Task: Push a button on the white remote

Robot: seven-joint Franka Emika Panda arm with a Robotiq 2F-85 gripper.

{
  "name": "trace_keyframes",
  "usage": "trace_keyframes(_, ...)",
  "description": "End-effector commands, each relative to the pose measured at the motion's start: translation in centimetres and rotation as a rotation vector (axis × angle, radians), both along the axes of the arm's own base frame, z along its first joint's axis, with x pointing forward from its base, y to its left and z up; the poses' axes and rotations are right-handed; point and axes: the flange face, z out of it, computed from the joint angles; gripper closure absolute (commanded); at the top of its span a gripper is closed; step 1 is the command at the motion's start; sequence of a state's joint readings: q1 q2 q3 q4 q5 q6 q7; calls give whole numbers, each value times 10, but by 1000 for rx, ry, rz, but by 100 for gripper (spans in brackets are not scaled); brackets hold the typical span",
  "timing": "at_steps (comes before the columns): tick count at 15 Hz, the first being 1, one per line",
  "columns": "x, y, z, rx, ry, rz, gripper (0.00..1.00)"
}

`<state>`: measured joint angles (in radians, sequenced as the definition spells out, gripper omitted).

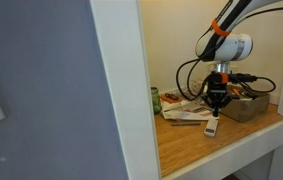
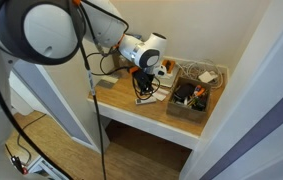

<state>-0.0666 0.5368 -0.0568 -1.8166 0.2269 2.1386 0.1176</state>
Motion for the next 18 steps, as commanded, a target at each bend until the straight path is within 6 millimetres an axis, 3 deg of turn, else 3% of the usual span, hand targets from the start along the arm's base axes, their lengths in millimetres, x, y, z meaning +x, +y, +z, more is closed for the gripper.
trace_keyframes(1, 1, 0, 1, 0, 0, -1, 99)
trace_keyframes(11, 5, -8, -37, -10, 25, -63, 100)
trace_keyframes(18, 14, -9, -46, -17, -1, -105, 100)
